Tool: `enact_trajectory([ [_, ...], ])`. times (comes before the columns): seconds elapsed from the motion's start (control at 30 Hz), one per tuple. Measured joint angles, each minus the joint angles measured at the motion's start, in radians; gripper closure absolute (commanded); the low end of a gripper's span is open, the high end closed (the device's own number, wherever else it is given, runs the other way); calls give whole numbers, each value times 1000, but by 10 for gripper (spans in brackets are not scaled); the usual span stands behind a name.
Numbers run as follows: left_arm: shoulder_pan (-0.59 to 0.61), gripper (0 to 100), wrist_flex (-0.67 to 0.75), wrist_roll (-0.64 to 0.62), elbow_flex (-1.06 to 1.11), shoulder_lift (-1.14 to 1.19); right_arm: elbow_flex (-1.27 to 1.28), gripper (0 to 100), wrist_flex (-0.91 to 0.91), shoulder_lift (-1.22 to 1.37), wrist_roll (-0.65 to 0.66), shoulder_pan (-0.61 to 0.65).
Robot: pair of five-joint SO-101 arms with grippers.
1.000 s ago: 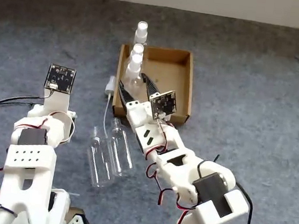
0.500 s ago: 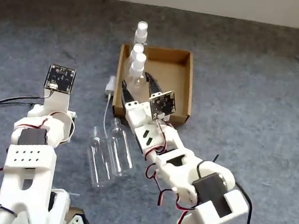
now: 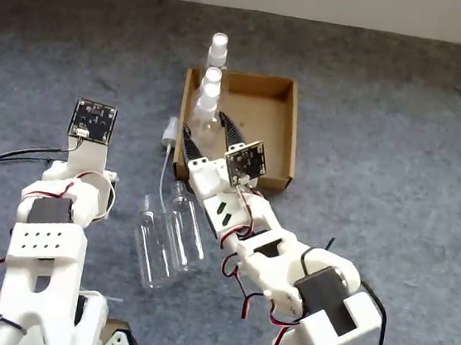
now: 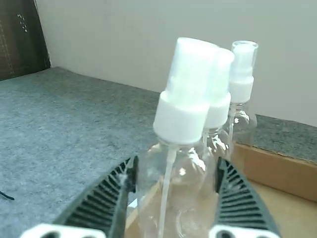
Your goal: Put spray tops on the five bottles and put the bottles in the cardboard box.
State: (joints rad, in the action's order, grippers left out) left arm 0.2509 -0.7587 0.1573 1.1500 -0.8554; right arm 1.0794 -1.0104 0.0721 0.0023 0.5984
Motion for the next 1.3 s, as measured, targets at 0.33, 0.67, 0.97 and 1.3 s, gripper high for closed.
enact_trajectory([
  [0.33, 0, 892, 0, 0, 0, 0, 0, 735, 0, 0, 0, 0],
  [0.67, 0, 892, 0, 0, 0, 0, 0, 735, 0, 0, 0, 0],
  [0.97, 0, 892, 0, 0, 0, 0, 0, 735, 0, -2, 64, 0],
  [1.3, 0, 892, 0, 0, 0, 0, 48, 735, 167, -311, 64, 0],
])
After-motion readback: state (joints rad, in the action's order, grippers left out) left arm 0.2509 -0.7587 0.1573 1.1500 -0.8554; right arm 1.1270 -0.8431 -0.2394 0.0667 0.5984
